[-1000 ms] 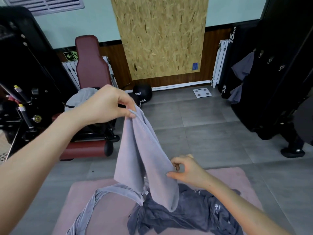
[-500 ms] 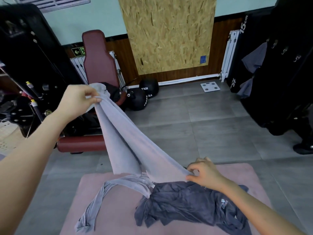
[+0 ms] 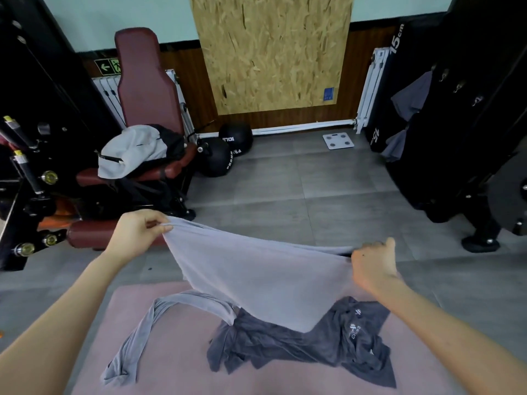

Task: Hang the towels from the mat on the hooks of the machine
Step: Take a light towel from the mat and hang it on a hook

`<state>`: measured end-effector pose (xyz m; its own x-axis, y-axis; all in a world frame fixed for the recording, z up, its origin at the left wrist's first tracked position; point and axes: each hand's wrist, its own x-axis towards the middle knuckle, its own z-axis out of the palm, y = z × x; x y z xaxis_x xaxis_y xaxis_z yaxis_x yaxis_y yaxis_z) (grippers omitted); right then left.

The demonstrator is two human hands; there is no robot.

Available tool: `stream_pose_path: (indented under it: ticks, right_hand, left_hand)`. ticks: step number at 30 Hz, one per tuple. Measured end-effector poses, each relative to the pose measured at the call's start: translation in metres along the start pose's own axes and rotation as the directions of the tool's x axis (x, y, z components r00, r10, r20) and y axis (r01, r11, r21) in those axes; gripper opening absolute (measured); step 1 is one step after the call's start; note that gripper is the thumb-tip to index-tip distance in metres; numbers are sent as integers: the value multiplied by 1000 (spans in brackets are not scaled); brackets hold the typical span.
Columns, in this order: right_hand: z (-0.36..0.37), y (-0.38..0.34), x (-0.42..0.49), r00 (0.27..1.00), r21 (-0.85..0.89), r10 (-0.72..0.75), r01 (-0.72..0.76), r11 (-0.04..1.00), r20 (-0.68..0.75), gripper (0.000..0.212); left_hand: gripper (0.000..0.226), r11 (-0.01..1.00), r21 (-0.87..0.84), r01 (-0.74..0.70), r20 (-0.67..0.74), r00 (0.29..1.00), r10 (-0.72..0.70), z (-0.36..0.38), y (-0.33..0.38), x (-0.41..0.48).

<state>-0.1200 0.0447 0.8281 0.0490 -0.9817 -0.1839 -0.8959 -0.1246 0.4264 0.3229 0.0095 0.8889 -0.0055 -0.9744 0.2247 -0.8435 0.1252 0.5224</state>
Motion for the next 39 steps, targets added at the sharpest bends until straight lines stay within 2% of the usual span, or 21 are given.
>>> stream_pose_path:
  ticks: [2, 4, 6, 8, 10, 13, 14, 16, 19, 21, 22, 24, 26, 28, 29, 31, 32, 34, 36, 37, 39]
  right_hand:
    - [3, 17, 3, 966, -29, -213, 211, 977, -147, 9]
    - [17, 37, 5, 832, -69, -476, 477, 876, -285, 29]
    - [24, 47, -1, 767, 47, -562, 603, 797, -308, 42]
    - [23, 46, -10, 734, 121, -603, 660, 741, -312, 43]
    - [19, 43, -14, 754, 180, -588, 647, 741, -291, 39]
    - [12, 38, -18, 784, 28, -540, 575, 818, -306, 21]
    - [8, 35, -20, 803, -21, -487, 512, 858, -344, 20]
    - [2, 27, -20, 841, 8, -333, 372, 928, -427, 30]
    - [-1, 30, -14, 879, 261, -15, 157, 952, -476, 38]
    - [-7, 42, -10, 874, 485, 190, 58, 873, -447, 33]
    - [-14, 48, -11, 875, 551, 240, 36, 834, -421, 32]
    - [-27, 60, -10, 902, 586, 240, 17, 810, -358, 21]
    - [-34, 73, -8, 957, 639, 171, 19, 769, -235, 10]
    - [-34, 85, -5, 992, 778, 74, 30, 627, -98, 14]
    - [-34, 89, -4, 995, 849, 41, 54, 526, -88, 14]
    - [-36, 90, -5, 995, 932, -11, 98, 349, -101, 15]
    - [-37, 89, -6, 994, 948, -32, 108, 301, -103, 17]
    - [-37, 87, -7, 990, 943, -53, 138, 303, -127, 24]
    - [-36, 89, -6, 992, 932, -85, 117, 342, -93, 24]
    - [-37, 90, -8, 991, 943, -123, 92, 318, -55, 25]
    - [-35, 94, -11, 978, 987, -210, 33, 157, 0, 43]
  left_hand:
    - [9, 999, 36, 2, -15, 1000, -1, 8, -10, -5]
    - [8, 997, 65, 31, -55, 998, -28, 12, -22, -7]
    - [8, 995, 69, 72, -53, 996, -68, 14, -30, -9]
    - [7, 993, 87, 85, -31, 996, -83, 16, -35, -10]
    - [5, 990, 97, 102, -23, 995, -100, 17, -38, -10]
    - [6, 990, 96, 107, 32, 993, -110, 17, -40, -10]
    - [8, 991, 100, 89, 61, 994, -96, 18, -39, -11]
    - [15, 993, 102, 52, 90, 994, -61, 20, -38, -13]
    - [14, 987, 2, 159, 95, 983, -159, 22, -42, -15]
    - [10, 944, -178, 277, 155, 955, -251, 19, -43, -18]
    - [8, 907, -279, 316, 195, 943, -269, 18, -42, -19]
    - [6, 845, -403, 351, 256, 930, -264, 16, -38, -20]
    - [5, 795, -471, 382, 293, 918, -268, 15, -37, -18]
    - [8, 742, -531, 410, 298, 910, -289, 12, -35, -14]
    - [14, 729, -546, 414, 295, 909, -295, 11, -35, -11]
    - [24, 781, -489, 389, 290, 917, -275, 8, -31, -7]
    - [25, 831, -423, 362, 297, 921, -250, 8, -29, -6]
    - [21, 904, -293, 311, 316, 924, -216, 7, -25, -3]
    - [19, 924, -239, 298, 316, 924, -216, 6, -25, -1]
    - [18, 922, -238, 304, 320, 921, -222, 4, -25, 0]
    - [14, 899, -283, 333, 356, 907, -224, -1, -23, 0]
